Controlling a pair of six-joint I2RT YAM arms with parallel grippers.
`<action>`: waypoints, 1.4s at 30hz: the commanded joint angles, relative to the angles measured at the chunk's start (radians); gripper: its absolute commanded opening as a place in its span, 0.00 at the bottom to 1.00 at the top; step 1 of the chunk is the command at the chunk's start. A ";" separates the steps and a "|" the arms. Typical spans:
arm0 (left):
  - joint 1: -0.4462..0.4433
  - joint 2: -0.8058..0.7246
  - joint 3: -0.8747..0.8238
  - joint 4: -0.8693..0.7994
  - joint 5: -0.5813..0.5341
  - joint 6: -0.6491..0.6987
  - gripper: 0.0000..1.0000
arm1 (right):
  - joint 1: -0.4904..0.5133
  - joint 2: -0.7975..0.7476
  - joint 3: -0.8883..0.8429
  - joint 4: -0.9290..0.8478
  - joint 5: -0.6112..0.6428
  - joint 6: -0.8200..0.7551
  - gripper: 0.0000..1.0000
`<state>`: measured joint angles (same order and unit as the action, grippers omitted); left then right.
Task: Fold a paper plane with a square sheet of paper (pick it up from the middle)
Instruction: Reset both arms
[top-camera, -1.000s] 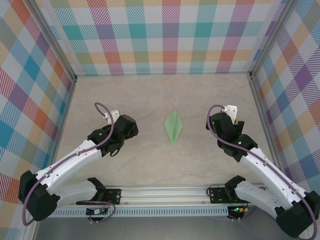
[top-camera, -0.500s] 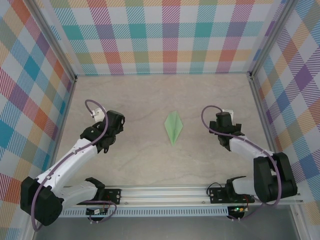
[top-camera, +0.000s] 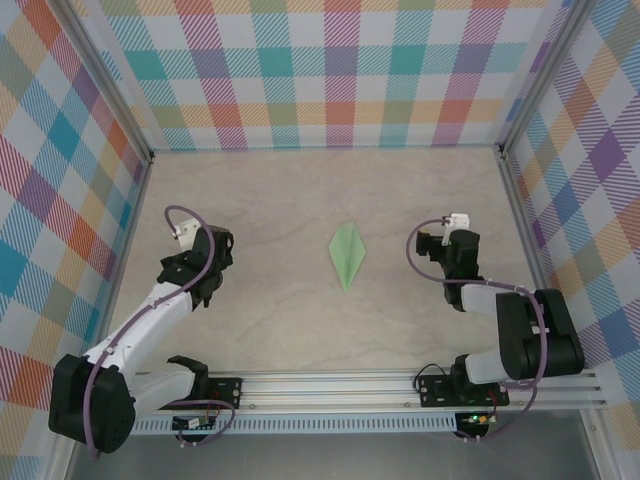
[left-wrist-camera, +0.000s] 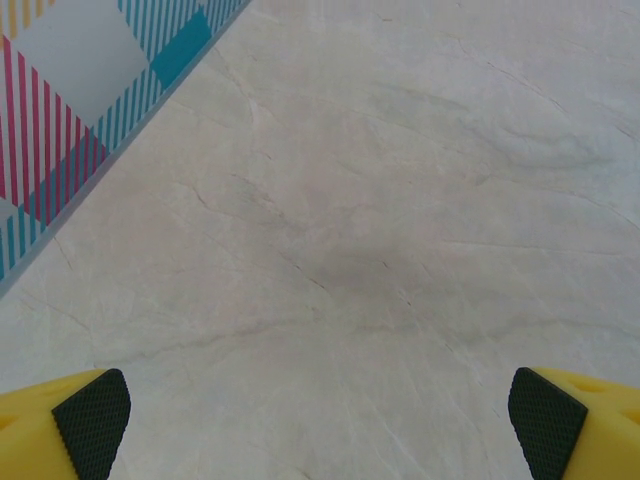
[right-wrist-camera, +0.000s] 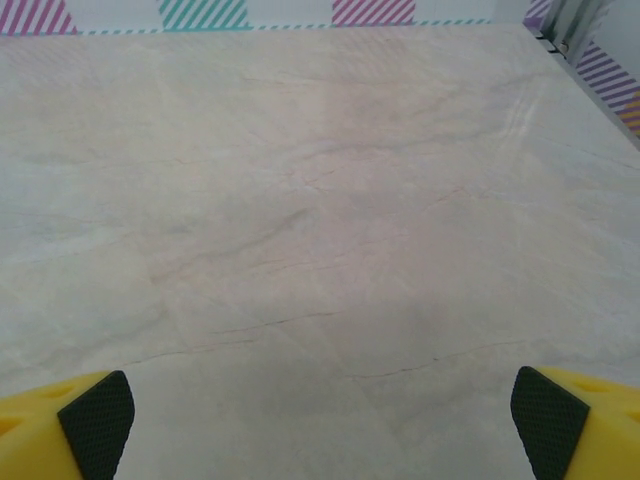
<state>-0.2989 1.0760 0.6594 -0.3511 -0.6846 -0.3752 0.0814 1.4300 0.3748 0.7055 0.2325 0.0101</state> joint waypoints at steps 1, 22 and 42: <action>0.027 0.010 -0.062 0.239 -0.068 0.116 1.00 | -0.018 0.095 -0.009 0.195 -0.176 -0.044 1.00; 0.193 0.503 -0.261 1.232 0.432 0.386 1.00 | -0.055 0.095 0.030 0.117 -0.136 0.019 1.00; 0.211 0.488 -0.262 1.202 0.448 0.368 1.00 | -0.054 0.095 0.033 0.108 -0.144 0.016 1.00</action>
<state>-0.0952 1.5715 0.3843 0.8154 -0.2466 0.0078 0.0315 1.5291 0.3874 0.7853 0.1066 0.0193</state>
